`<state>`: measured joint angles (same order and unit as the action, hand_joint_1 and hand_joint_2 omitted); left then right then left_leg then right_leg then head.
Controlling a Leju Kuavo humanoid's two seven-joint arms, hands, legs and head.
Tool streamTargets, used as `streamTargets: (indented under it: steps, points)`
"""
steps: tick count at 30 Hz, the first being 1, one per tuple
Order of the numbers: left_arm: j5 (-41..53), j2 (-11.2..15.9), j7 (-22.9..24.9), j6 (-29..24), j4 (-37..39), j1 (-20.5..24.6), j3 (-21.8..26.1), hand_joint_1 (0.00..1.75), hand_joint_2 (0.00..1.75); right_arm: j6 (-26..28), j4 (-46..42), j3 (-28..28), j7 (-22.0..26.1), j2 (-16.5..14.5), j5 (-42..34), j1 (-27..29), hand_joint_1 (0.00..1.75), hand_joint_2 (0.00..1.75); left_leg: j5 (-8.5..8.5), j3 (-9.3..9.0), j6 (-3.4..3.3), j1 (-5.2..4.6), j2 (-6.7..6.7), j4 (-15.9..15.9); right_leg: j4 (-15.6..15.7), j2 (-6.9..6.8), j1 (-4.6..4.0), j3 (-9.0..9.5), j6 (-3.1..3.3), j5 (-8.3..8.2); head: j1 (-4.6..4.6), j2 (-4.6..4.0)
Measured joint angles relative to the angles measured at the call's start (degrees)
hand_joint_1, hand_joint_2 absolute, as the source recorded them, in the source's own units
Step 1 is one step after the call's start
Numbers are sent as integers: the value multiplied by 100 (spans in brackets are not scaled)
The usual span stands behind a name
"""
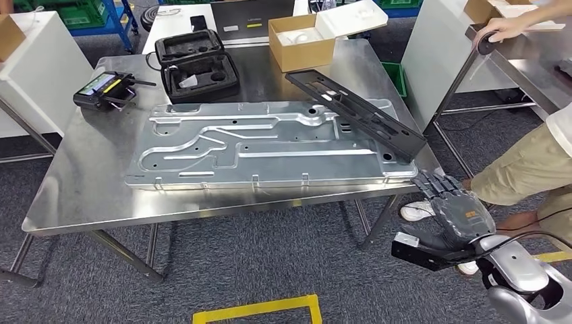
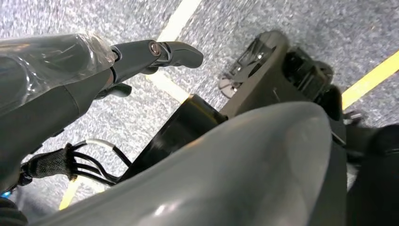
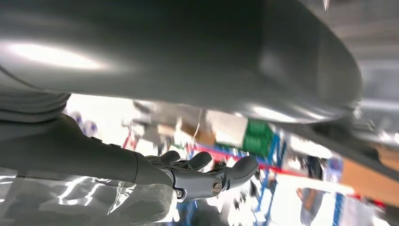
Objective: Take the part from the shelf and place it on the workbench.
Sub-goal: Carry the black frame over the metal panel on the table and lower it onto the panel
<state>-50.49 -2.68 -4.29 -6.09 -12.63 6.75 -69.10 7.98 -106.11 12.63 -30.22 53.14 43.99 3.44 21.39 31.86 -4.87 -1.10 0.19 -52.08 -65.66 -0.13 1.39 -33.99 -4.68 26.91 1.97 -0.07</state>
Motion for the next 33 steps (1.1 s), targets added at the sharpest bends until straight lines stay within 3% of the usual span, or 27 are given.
streamTargets:
  steps: [1, 2, 4, 6, 7, 9, 11, 12, 13, 15, 16, 17, 19, 21, 22, 23, 24, 26, 27, 28, 29, 30, 31, 33]
  points:
    - [-12, 1, 2, -13, 0, 1, 1, 0, 0, 189, 130, -29, 95, -81, -162, 81, 0, 0, -31, 63, 31, 3, -4, -45, 497, 0, 6, 359, -21, -5, 6, 0]
    - [-22, -1, 7, -28, 0, 2, 2, 0, 0, 422, 288, -50, 221, -182, -346, 168, 0, 0, -63, 106, 66, 1, -9, -88, 911, 5, 4, 648, -3, 23, 7, 1]
    - [-45, -2, 16, -61, 0, 0, 3, 0, 0, 928, 675, -53, 546, -400, -740, 293, 0, 0, -117, 148, 123, -8, -19, -145, 1261, 18, -24, 856, 86, 143, 2, 1]
    - [-83, -3, 20, -94, 0, -5, 6, 0, 0, 1387, 1213, -20, 986, -698, -1269, 354, 0, 0, -137, 181, 186, 15, -25, -192, 1233, 11, -38, 794, 206, 90, -6, 1]
    - [-98, -3, 20, -112, 0, -8, 8, 0, 0, 1565, 1538, 12, 1261, -878, -1613, 353, 0, 0, -47, 230, 217, 28, -27, -287, 1225, 2, -46, 756, 261, 45, -8, 1]
    - [-114, -3, 20, -145, 0, -8, 13, 0, 0, 1827, 2287, 95, 1903, -1299, -2421, 291, 0, 0, 385, 430, 262, 49, -31, -792, 1227, -10, -51, 642, 353, -63, -10, 0]
    - [-114, -3, 26, -165, 0, -6, 17, 0, 0, 1871, 3147, 193, 2601, -1771, -3261, 138, 0, 0, 864, 699, 274, 48, -31, -1597, 1223, 0, -73, 481, 388, -187, -13, 0]
    - [-114, -3, 32, -169, 0, -5, 18, 0, 0, 1839, 3643, 237, 2947, -2030, -3673, 52, 0, 0, 959, 765, 267, 42, -32, -1889, 1222, 6, -89, 392, 396, -253, -14, 0]
    - [-112, -3, 40, -172, 0, -5, 19, 0, 0, 1779, 4139, 274, 3241, -2277, -4049, -15, 0, 0, 930, 736, 248, 31, -32, -1994, 1220, 10, -107, 299, 401, -319, -13, 0]
    - [-108, -3, 55, -176, -1, -1, 19, 0, 0, 1607, 4976, 315, 3604, -2690, -4587, -115, 0, 0, 674, 357, 160, -8, -33, -1566, 1221, 15, -144, 124, 407, -444, -11, 0]
    - [-103, 2, 60, -178, -1, 9, 19, 0, 0, 1502, 5358, 319, 3681, -2891, -4804, -169, 0, 0, 602, 2, 89, -47, -33, -1078, 1218, 21, -153, 47, 405, -507, -8, 1]
    - [-99, 8, 63, -179, -1, 26, 19, 0, 0, 1411, 5707, 314, 3723, -3077, -4977, -223, 0, 0, 599, -345, 24, -88, -25, -578, 1216, 22, -161, -11, 398, -564, -7, 1]
    - [-94, 19, 65, -180, 0, 58, 19, 0, 0, 1290, 6357, 298, 3750, -3415, -5202, -294, 0, 0, 637, -761, -57, -161, -12, 47, 1230, 7, -152, -52, 360, -667, 2, 1]
    - [-93, 17, 72, -180, 0, 61, 19, 0, 0, 1234, 6841, 289, 3753, -3661, -5269, -335, 0, 0, 536, -743, -95, -170, -2, 133, 1261, -13, -141, -52, 300, -745, 1, 0]
    - [-89, 17, 78, -180, 0, 59, 19, 0, 0, 1183, 7042, 279, 3725, -3758, -5335, -360, 0, 0, 465, -712, -117, -158, 1, 173, 1232, -6, -139, -78, 272, -692, -3, 0]
    - [-83, 18, 83, -180, 0, 58, 19, 0, 0, 1114, 7239, 260, 3674, -3847, -5437, -388, 0, 0, 383, -667, -141, -143, 8, 206, 1123, 0, -136, -129, 241, -536, -4, 0]
    - [-74, 20, 87, -180, 0, 56, 19, 0, 0, 1032, 7402, 231, 3602, -3910, -5561, -405, 0, 0, 302, -607, -153, -127, 13, 230, 894, 7, -128, -210, 214, -271, -5, 0]
    - [-48, 25, 99, -180, 0, 55, 19, 0, 0, 897, 7660, 171, 3410, -4039, -5779, -437, 0, 0, 174, -444, -164, -125, 19, 223, 144, 12, -103, -416, 157, 321, 3, 0]
    - [-30, 25, 112, -180, 0, 53, 18, 0, 0, 860, 7802, 144, 3283, -4125, -5846, -462, 0, 0, 109, -354, -154, -125, 29, 215, -213, 12, -92, -475, 132, 464, 3, 0]
    - [-13, 25, 127, -179, 0, 50, 17, 0, 0, 843, 7943, 123, 3131, -4213, -5889, -489, 0, 0, 48, -262, -141, -123, 39, 201, -427, 11, -85, -459, 113, 464, 4, 0]
    - [1, 25, 143, -178, 0, 48, 16, 0, 0, 841, 8081, 104, 2979, -4307, -5911, -514, 0, 0, -8, -171, -125, -117, 50, 177, -439, 10, -78, -341, 100, 344, 4, 0]
    - [13, 25, 155, -177, 0, 46, 15, 0, 0, 842, 8201, 86, 2828, -4393, -5923, -534, 0, 0, -54, -81, -105, -108, 56, 140, -219, 8, -70, -107, 91, 174, 3, 0]
    - [22, 25, 164, -176, 0, 47, 14, 0, 0, 842, 8302, 70, 2695, -4469, -5928, -551, 0, 0, -91, 4, -81, -103, 58, 83, 175, 7, -62, 209, 85, 78, 3, 0]
    - [43, 26, 183, -176, 0, 53, 11, 0, 0, 830, 8476, 34, 2483, -4607, -5963, -600, 0, 0, -148, 142, -25, -105, 69, -45, 1006, 13, -79, 776, 128, 111, 10, 0]
